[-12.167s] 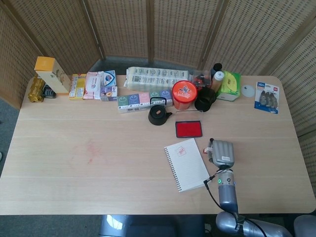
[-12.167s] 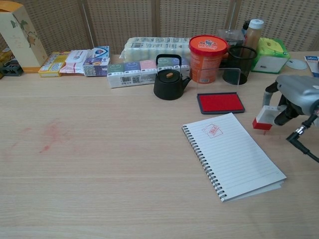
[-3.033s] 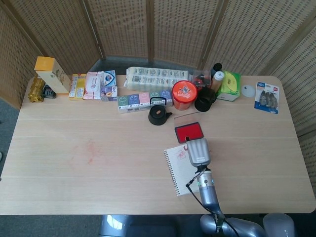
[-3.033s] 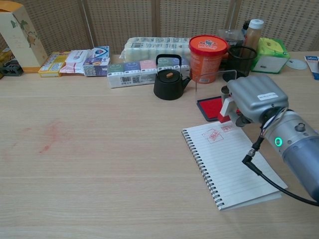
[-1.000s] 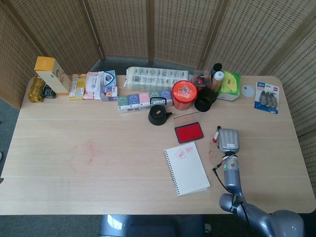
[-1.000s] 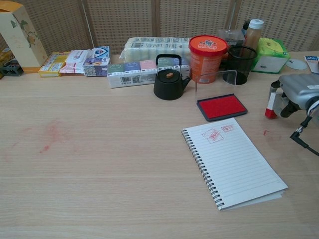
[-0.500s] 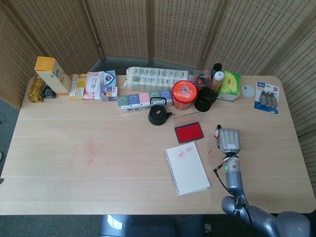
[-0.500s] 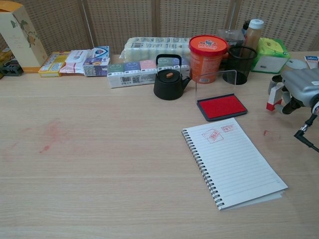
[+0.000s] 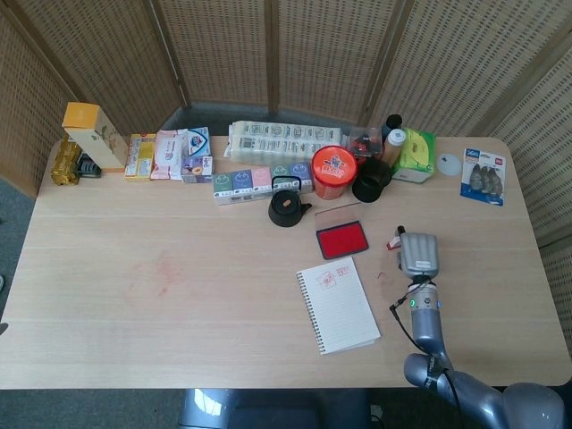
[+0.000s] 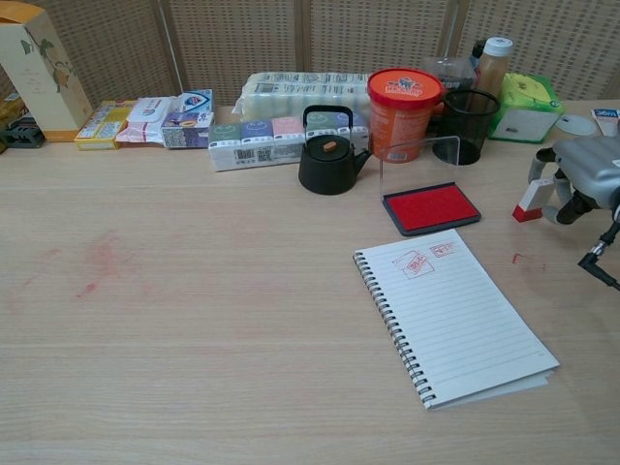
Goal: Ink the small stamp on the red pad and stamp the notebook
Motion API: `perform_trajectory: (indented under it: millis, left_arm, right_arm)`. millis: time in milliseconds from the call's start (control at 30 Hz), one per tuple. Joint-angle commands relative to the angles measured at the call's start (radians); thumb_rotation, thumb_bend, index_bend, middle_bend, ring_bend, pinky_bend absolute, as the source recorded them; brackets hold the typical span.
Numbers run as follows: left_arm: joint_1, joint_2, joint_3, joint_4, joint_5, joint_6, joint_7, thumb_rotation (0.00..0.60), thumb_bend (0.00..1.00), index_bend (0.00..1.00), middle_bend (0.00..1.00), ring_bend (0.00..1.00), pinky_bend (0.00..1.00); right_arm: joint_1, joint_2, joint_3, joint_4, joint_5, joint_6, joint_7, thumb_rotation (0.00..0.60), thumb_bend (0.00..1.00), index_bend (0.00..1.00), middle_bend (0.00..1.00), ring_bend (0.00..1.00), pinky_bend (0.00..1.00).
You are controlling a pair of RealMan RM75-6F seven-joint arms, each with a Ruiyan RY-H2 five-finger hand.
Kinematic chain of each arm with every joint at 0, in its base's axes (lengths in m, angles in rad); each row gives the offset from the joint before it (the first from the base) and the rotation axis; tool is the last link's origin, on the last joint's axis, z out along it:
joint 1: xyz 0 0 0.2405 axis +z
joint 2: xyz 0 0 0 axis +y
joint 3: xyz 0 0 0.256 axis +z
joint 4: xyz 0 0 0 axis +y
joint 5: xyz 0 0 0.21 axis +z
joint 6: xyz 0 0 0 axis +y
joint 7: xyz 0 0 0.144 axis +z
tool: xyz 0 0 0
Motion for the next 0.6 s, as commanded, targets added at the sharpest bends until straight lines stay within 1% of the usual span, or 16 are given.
perform_trajectory:
  millis: [33, 267, 367, 400, 467, 500, 567, 600]
  left_arm:
    - [0.0, 0.0, 0.0, 0.0, 0.0, 0.001, 0.0, 0.6, 0.05, 0.0, 0.0, 0.0, 0.07]
    - [0.001, 0.001, 0.0, 0.0, 0.0, 0.002, -0.004, 0.6, 0.05, 0.0, 0.0, 0.0, 0.07]
    - [0.003, 0.003, 0.0, 0.002, 0.001, 0.005, -0.011, 0.6, 0.05, 0.0, 0.0, 0.0, 0.07]
    - [0.004, 0.004, -0.001, 0.003, 0.002, 0.009, -0.016, 0.6, 0.05, 0.0, 0.0, 0.0, 0.07]
    - [0.006, 0.005, 0.0, 0.005, 0.005, 0.012, -0.023, 0.6, 0.05, 0.0, 0.0, 0.0, 0.07]
    - [0.007, 0.006, 0.0, 0.006, 0.008, 0.015, -0.027, 0.6, 0.05, 0.0, 0.0, 0.0, 0.07]
    - [0.01, 0.007, 0.001, 0.008, 0.012, 0.021, -0.032, 0.6, 0.05, 0.0, 0.0, 0.0, 0.07]
    - [0.011, 0.007, 0.002, 0.01, 0.016, 0.024, -0.034, 0.6, 0.05, 0.0, 0.0, 0.0, 0.07]
  right_arm:
    - [-0.002, 0.009, 0.001, -0.016, -0.007, 0.012, -0.002, 0.6, 0.39, 0.33, 0.7, 0.83, 1.0]
    - [-0.01, 0.048, -0.001, -0.106, -0.048, 0.081, -0.021, 0.6, 0.38, 0.31, 0.68, 0.82, 1.0]
    - [-0.023, 0.089, -0.006, -0.188, -0.072, 0.131, -0.055, 0.6, 0.38, 0.31, 0.67, 0.81, 1.0]
    - [-0.035, 0.125, -0.012, -0.249, -0.103, 0.175, -0.07, 0.6, 0.38, 0.31, 0.65, 0.8, 1.0]
    - [-0.054, 0.178, -0.023, -0.337, -0.144, 0.224, -0.076, 0.6, 0.37, 0.31, 0.63, 0.77, 0.98]
    - [-0.069, 0.216, -0.033, -0.395, -0.178, 0.256, -0.068, 0.6, 0.34, 0.3, 0.6, 0.74, 0.95]
    - [-0.091, 0.273, -0.051, -0.469, -0.244, 0.302, -0.027, 0.583, 0.27, 0.29, 0.55, 0.66, 0.88]
    - [-0.104, 0.309, -0.065, -0.505, -0.288, 0.325, 0.015, 0.56, 0.23, 0.28, 0.52, 0.6, 0.84]
